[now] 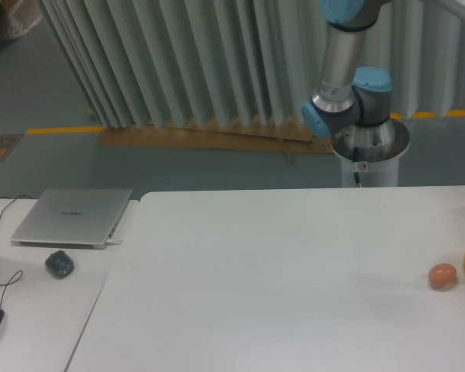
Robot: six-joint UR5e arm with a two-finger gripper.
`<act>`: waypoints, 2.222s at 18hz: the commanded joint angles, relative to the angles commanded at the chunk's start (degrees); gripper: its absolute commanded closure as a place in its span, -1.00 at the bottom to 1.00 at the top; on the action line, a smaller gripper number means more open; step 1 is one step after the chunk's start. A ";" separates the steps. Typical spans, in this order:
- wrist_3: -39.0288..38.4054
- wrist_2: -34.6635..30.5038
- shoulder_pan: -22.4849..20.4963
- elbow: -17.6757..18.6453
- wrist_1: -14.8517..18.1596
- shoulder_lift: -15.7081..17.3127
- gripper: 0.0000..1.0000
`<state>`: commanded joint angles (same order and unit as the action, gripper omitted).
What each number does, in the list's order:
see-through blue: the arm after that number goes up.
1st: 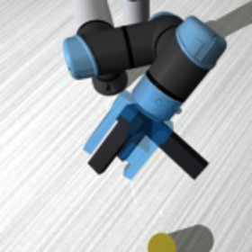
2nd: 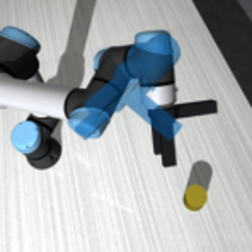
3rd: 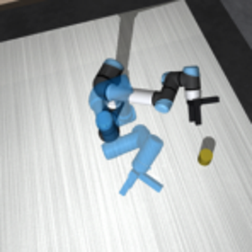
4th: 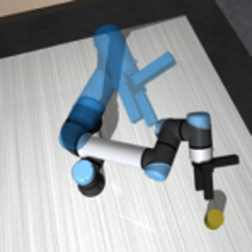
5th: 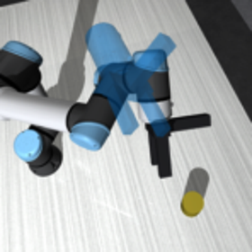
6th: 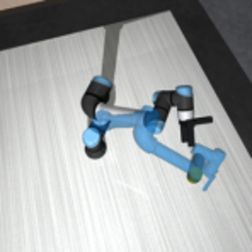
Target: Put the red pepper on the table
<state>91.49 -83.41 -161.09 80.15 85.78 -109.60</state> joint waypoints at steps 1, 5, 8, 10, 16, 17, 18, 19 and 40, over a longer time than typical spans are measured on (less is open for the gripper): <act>0.35 0.27 -0.88 0.09 -0.78 0.00 -1.00; 7.71 -0.34 -4.75 0.71 -2.72 -0.35 -1.00; 15.98 -1.92 -5.02 1.49 -5.00 -1.22 -1.00; 16.79 -5.69 -4.93 1.85 -7.20 -1.40 -1.00; -0.44 5.71 -11.86 3.08 -10.81 -2.90 -1.00; -0.09 5.72 -11.96 3.08 -10.99 -2.99 -1.00; 0.00 5.72 -11.88 3.16 -11.25 -3.16 -1.00; 0.09 5.72 -11.61 3.43 -11.43 -3.16 -1.00; 1.76 2.29 -7.74 8.79 -16.00 -5.27 -1.00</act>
<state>93.25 -81.12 -168.84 88.94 69.78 -114.87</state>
